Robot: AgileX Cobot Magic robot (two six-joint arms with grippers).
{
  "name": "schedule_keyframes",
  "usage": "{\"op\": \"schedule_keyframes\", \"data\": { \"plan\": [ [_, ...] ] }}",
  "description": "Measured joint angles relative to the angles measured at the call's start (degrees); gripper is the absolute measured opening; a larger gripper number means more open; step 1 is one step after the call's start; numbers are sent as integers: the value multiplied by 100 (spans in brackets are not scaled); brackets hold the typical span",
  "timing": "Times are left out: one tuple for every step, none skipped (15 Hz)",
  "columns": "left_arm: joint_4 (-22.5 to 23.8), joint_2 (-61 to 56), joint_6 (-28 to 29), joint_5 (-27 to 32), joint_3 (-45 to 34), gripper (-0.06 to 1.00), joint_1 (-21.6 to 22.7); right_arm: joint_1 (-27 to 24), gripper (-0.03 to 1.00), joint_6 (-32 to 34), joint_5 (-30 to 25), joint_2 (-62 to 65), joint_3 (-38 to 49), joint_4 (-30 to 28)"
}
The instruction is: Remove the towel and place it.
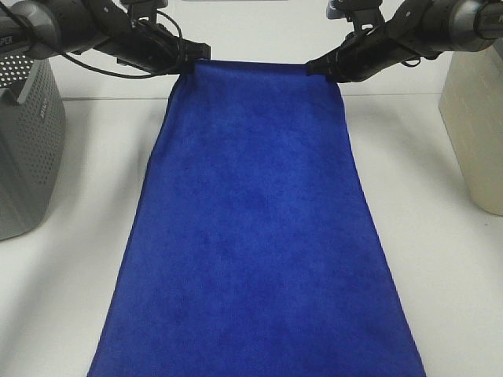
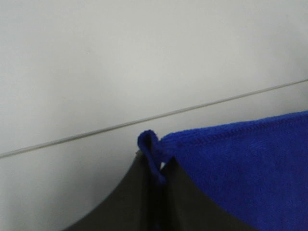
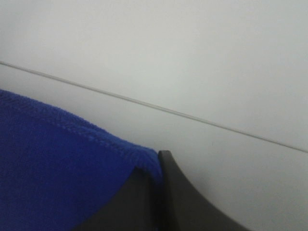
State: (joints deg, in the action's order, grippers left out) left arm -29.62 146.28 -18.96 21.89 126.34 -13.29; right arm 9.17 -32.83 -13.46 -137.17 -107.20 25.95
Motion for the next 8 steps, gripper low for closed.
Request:
{"op": "schedule_keyframes", "data": {
  "plan": [
    [0, 34, -11, -132, 0, 1, -6, 0, 1, -126, 143, 0, 0, 109],
    [0, 97, -23, -241, 0, 1, -17, 6, 1, -201, 258, 0, 0, 178],
    [0, 132, -29, -298, 0, 1, -29, 11, 1, -241, 321, 0, 0, 223],
    [69, 218, -46, -556, 0, 1, -74, 17, 1, -275, 544, -46, -11, 350],
    [120, 223, -52, -665, 0, 1, -92, 17, 1, -281, 544, -138, -132, 378],
    [160, 223, -52, -802, 0, 1, -103, 17, 1, -281, 521, -264, -286, 390],
    [183, 223, -63, -928, 0, 1, -103, 17, 1, -281, 493, -384, -441, 390],
    [241, 229, -63, -1037, 0, 1, -103, 17, 1, -281, 464, -476, -579, 413]
  ]
}}
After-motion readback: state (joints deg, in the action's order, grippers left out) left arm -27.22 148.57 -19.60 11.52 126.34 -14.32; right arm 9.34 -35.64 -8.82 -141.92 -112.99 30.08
